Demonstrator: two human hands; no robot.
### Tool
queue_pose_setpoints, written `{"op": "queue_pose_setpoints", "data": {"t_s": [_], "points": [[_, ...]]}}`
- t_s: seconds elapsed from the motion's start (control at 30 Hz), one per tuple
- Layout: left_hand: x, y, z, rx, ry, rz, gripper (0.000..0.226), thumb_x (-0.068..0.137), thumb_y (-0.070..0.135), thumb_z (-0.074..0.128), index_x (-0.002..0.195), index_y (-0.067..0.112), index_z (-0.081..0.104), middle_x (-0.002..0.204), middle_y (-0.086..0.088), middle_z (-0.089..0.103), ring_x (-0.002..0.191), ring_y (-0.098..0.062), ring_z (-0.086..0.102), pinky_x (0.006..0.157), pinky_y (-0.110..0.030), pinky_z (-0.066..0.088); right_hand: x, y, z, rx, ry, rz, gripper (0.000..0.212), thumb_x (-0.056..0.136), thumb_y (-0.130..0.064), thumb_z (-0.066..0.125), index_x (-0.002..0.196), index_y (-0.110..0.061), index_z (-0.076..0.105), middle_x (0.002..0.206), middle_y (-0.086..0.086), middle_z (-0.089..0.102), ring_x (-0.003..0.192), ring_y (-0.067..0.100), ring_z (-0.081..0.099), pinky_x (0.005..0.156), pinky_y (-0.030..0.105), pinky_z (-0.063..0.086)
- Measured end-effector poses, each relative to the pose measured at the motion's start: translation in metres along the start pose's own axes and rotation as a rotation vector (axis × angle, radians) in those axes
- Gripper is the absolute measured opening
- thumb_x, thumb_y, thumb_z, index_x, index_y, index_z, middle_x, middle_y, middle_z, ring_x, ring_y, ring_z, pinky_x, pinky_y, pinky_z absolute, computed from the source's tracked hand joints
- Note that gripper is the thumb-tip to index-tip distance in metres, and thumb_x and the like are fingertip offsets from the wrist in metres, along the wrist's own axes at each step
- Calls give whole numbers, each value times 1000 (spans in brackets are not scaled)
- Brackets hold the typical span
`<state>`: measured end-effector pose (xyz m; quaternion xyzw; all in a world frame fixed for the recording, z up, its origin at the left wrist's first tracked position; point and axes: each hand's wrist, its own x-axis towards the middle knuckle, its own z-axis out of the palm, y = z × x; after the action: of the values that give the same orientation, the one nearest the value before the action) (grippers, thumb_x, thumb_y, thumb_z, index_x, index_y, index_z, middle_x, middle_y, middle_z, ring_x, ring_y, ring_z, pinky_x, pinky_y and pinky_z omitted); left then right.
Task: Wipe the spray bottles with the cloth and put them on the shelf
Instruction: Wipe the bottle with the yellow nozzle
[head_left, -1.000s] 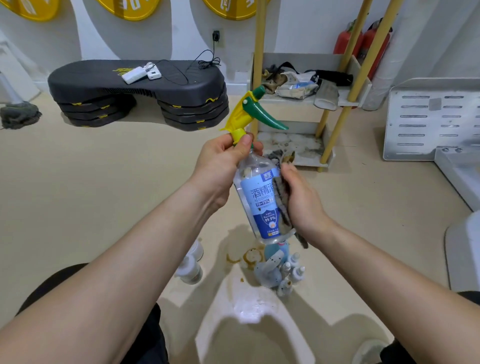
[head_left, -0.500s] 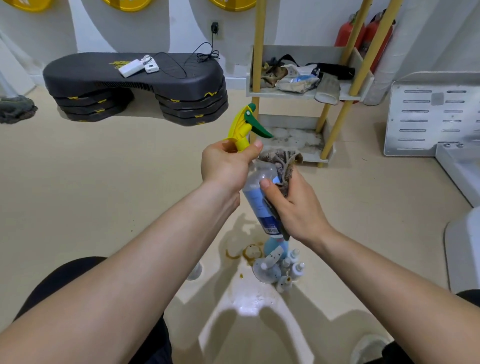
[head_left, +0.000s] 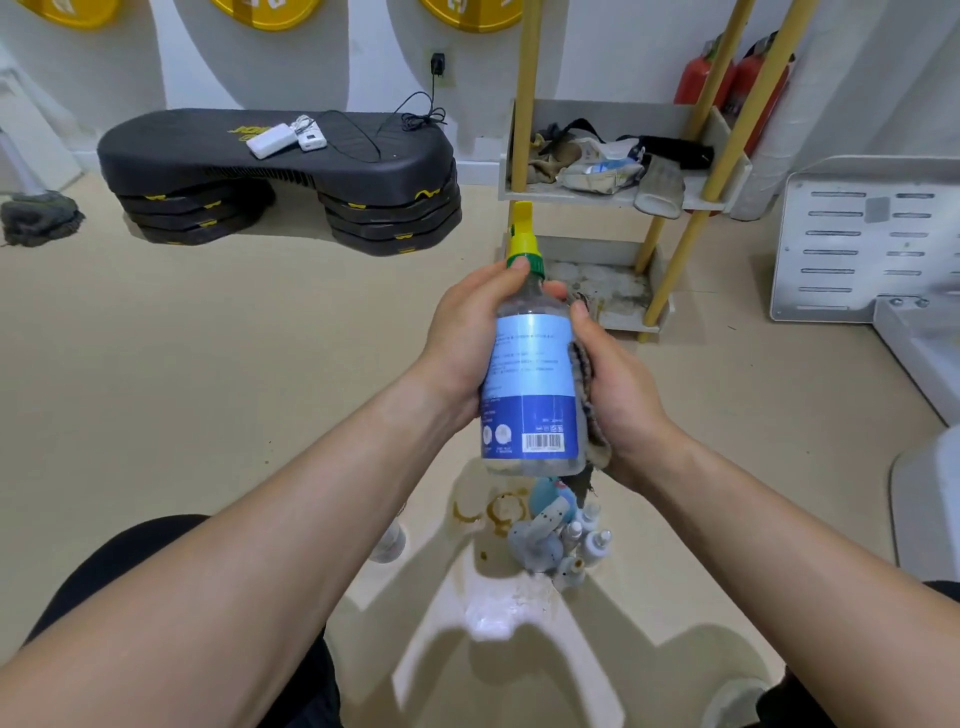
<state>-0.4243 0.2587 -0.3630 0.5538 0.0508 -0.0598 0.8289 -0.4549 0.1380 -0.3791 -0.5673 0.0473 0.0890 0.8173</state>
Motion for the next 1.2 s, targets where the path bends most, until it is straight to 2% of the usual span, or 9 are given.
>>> {"op": "queue_pose_setpoints", "data": {"t_s": [0.13, 0.2, 0.33, 0.5, 0.63, 0.8, 0.93, 1.0, 1.2], "points": [[3, -8, 5, 74, 120, 127, 20, 100, 11, 57, 103, -8, 63, 85, -16, 67, 73, -24, 64, 68, -29, 55, -5, 7, 5, -304, 41, -197, 22, 107, -43, 39, 116, -33, 56, 112, -8, 71, 103, 1, 67, 89, 22, 51], [6, -15, 8, 120, 208, 167, 26, 99, 10, 60, 111, -12, 60, 82, -13, 67, 68, -18, 63, 63, -25, 53, -12, 18, 2, -650, 48, -309, 25, 100, -54, 33, 109, -36, 48, 121, 4, 60, 110, 13, 57, 94, 35, 46], [9, -24, 9, 200, 305, 188, 28, 98, 15, 63, 115, -8, 61, 74, 0, 68, 63, -6, 63, 63, -20, 50, -25, 41, 3, -1027, 74, -513, 51, 100, -51, 29, 116, -8, 52, 144, 23, 39, 136, 33, 40, 114, 44, 33], [9, -14, 14, 125, 224, 166, 18, 99, 13, 59, 86, 3, 65, 77, -11, 65, 71, -24, 60, 70, -33, 51, -10, 11, -2, -426, 126, -152, 32, 106, -45, 39, 104, -22, 62, 105, -1, 72, 96, 2, 67, 84, 18, 50], [9, -3, 13, 42, 158, 176, 19, 98, 14, 61, 81, 9, 67, 83, -13, 65, 79, -30, 57, 77, -45, 50, -2, 12, -12, -30, 57, 203, 48, 104, -51, 43, 114, -14, 72, 106, 12, 77, 102, 28, 73, 102, 48, 52], [13, 0, 3, 41, 274, 223, 19, 96, 15, 65, 78, 10, 68, 80, -12, 68, 75, -28, 59, 76, -44, 52, -15, 18, -1, -334, 123, 128, 56, 106, -54, 32, 101, -12, 69, 83, 11, 73, 63, 21, 68, 60, 33, 55], [17, -9, -1, 19, 396, 219, 26, 93, 20, 67, 68, 13, 67, 74, -11, 67, 71, -26, 59, 75, -43, 52, -36, 30, 8, -932, 118, -315, 43, 104, -49, 30, 118, -15, 52, 112, 8, 56, 107, 27, 54, 93, 41, 44], [13, -18, 4, 26, 378, 180, 29, 91, 24, 67, 63, 16, 68, 75, -12, 66, 72, -26, 59, 75, -42, 51, -31, 22, 7, -1066, 118, -406, 43, 104, -48, 29, 121, -16, 50, 114, 11, 55, 109, 31, 51, 91, 40, 41], [8, -28, 18, -35, 291, 79, 33, 96, 13, 64, 63, 13, 68, 75, -16, 66, 73, -29, 62, 80, -49, 56, 10, -25, -15, -648, 21, 20, 52, 107, -53, 27, 97, -24, 69, 99, -2, 76, 91, 12, 71, 86, 30, 55]]}}
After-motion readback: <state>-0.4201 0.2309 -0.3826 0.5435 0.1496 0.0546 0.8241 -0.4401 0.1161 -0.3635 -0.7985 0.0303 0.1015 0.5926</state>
